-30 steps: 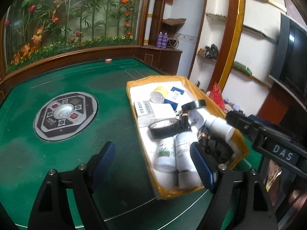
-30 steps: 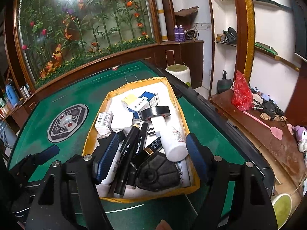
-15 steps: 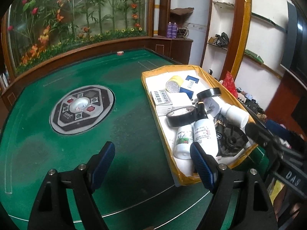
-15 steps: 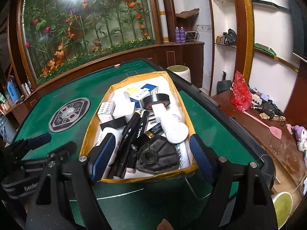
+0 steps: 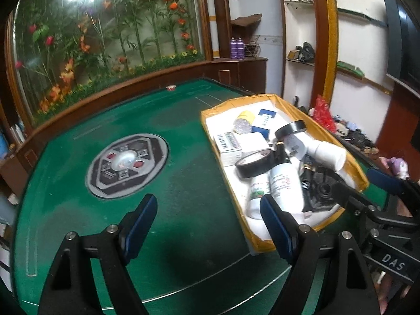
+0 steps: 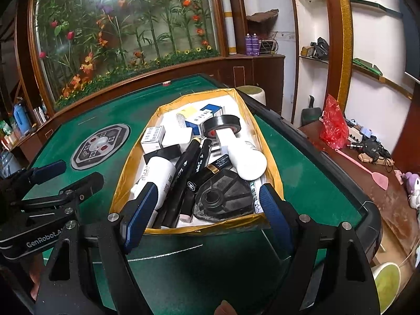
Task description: Organize rigid objects
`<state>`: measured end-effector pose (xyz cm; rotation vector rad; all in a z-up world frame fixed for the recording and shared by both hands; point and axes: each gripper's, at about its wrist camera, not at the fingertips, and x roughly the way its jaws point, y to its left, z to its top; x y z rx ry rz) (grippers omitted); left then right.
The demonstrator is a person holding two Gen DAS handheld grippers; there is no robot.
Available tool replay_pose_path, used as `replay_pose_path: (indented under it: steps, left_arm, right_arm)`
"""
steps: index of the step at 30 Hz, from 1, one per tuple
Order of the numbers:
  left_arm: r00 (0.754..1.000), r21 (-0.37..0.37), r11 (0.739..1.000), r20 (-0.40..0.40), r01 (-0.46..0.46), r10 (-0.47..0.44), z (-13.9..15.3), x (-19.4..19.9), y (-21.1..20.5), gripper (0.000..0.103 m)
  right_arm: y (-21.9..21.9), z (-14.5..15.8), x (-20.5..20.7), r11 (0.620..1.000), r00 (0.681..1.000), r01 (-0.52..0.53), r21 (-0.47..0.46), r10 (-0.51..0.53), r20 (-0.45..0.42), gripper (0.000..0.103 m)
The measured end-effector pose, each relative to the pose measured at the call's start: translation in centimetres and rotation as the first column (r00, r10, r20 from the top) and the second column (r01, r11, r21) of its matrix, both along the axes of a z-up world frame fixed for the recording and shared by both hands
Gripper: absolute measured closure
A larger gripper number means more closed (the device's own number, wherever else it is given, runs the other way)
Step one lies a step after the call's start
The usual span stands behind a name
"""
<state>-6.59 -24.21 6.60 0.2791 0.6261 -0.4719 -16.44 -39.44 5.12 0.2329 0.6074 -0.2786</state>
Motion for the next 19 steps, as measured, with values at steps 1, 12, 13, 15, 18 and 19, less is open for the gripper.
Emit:
replay_pose_path:
  steps: [1,12,13,15,18,19]
  left_arm:
    - [1.0,0.006,1.0,0.008,-0.003,0.003,0.01,-0.05,-0.04,0.022]
    - [0.997,0.051,0.998,0.066,-0.035,0.032,0.16,-0.52,-0.25,0.022]
    - [0.997,0.054,0.998,0.069,-0.043,0.039,0.1,-0.51,-0.14,0.022]
    - [0.996,0.047,0.998,0.082,-0.048,0.044,0.15,-0.53,0.02,0.022]
    - [0.991,0.053,0.996,0.124,-0.066,0.059,0.29,-0.85,-0.01,0.022]
    - [0.99,0.062,0.996,0.13,-0.066,0.058,0.23,-0.9,-0.14,0.022]
  right_arm:
    - [0.04,-0.04,-0.05,1.0,1.0,-0.001,0.002,0.001,-0.001,0.022]
    - [0.54,-0.01,-0.28,1.0,1.0,0.0,0.01,0.0,0.024,0.022]
    - [0.52,-0.05,-0.29,1.0,1.0,0.001,0.014,-0.001,0.023,0.022]
    - [0.54,-0.1,-0.24,1.0,1.0,0.0,0.021,-0.001,0.023,0.022]
    - [0.49,-0.11,-0.24,1.0,1.0,0.0,0.023,-0.001,0.026,0.022]
    - [0.5,-0.12,-0.25,1.0,1.0,0.0,0.024,-0.001,0.027,0.022]
